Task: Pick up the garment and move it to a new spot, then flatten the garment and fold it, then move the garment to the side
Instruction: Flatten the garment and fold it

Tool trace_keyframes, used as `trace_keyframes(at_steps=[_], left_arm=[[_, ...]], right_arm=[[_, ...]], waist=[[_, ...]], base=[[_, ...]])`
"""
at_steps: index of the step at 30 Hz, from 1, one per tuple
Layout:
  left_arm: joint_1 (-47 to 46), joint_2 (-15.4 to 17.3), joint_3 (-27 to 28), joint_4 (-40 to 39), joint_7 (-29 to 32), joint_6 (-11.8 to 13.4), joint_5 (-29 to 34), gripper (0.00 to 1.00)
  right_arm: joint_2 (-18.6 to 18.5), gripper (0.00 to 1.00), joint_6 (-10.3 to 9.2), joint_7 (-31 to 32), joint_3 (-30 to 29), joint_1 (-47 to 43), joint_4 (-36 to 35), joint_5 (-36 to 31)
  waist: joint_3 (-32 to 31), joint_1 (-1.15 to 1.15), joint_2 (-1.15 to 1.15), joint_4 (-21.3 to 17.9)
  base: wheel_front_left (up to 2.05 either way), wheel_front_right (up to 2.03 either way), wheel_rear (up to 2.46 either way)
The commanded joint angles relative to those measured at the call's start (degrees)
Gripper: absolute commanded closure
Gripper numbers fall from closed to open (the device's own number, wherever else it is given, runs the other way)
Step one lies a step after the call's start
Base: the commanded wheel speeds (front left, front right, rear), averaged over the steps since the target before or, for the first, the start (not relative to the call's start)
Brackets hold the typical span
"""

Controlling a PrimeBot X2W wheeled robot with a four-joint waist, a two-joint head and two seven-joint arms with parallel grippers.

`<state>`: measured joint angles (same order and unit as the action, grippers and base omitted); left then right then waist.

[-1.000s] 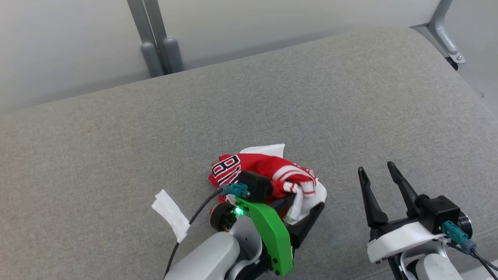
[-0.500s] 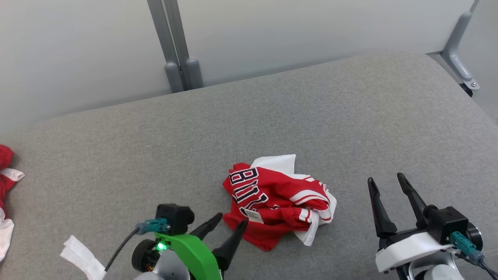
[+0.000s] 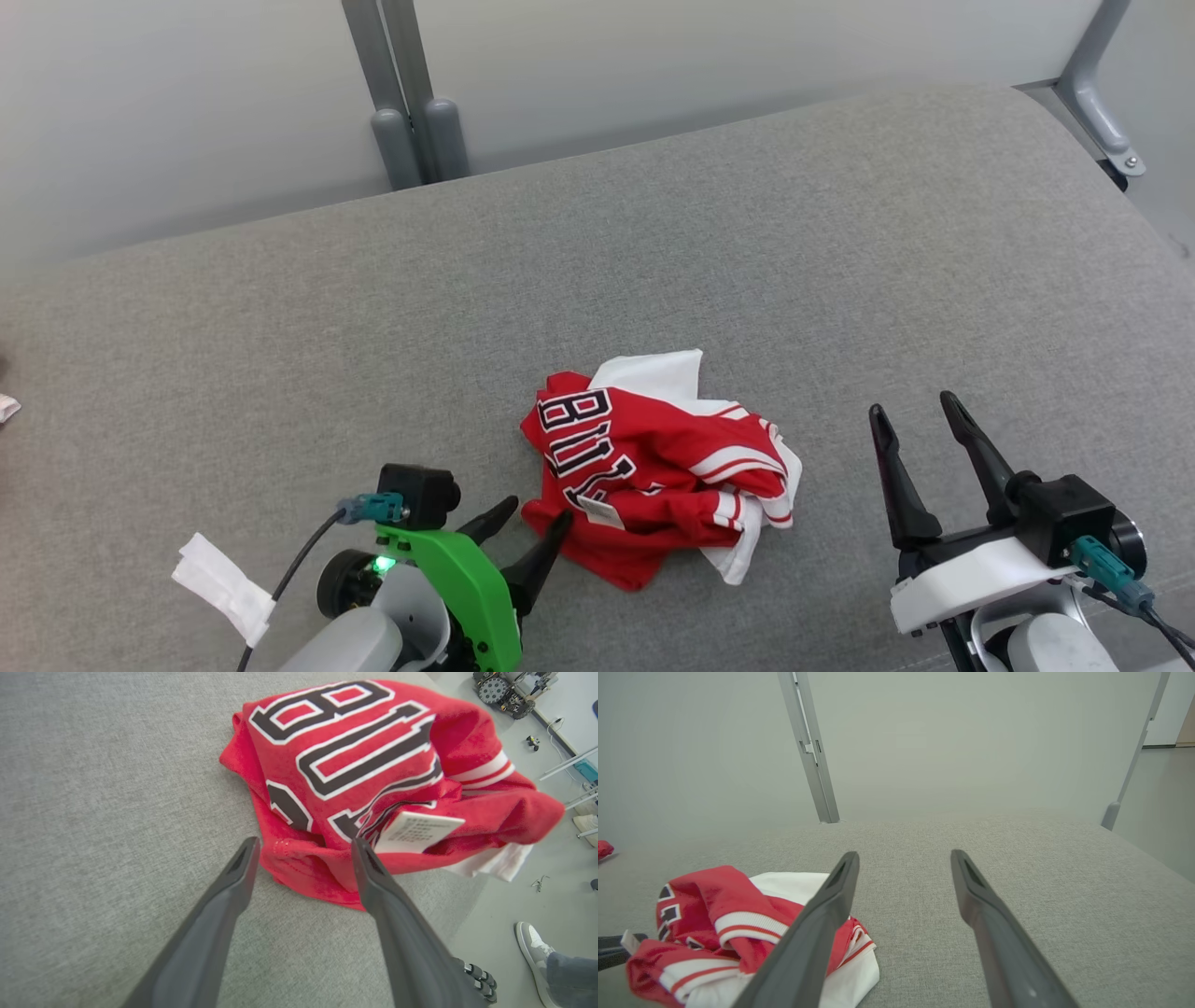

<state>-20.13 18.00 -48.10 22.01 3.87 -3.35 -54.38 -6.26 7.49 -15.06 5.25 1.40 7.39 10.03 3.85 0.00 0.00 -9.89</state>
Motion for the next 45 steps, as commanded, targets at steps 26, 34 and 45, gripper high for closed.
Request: trace_keyframes(at_steps=[26,34,45], left_arm=[[-2.79,8.22,0.95,-15.0,-4.56,3.37,-1.18,1.0],[8.19,21.75,11.19,-30.48,-5.74,20.05,-2.5,1.0],[25.29,20.22,13.79,-19.72,-13.51,21.06,-9.38,0.93]], right_arm=[[0.91,0.0,0.01,-0.21,-2.79,-1.84,-0.34,-0.27],[1.26,0.0,0.01,-0.21,-2.67,-2.67,-0.55,-0.23],[0.36,0.0,0.01,-0.21,-2.61,-2.08,-0.12,0.22]], waist=[[-0.49,0.0,0.0,4.16],[-1.81,0.0,0.0,6.06],[-1.99,0.0,0.0,6.05]], base=[[0.0,0.0,0.0],[0.0,0.0,0.0],[0.0,0.0,0.0]])
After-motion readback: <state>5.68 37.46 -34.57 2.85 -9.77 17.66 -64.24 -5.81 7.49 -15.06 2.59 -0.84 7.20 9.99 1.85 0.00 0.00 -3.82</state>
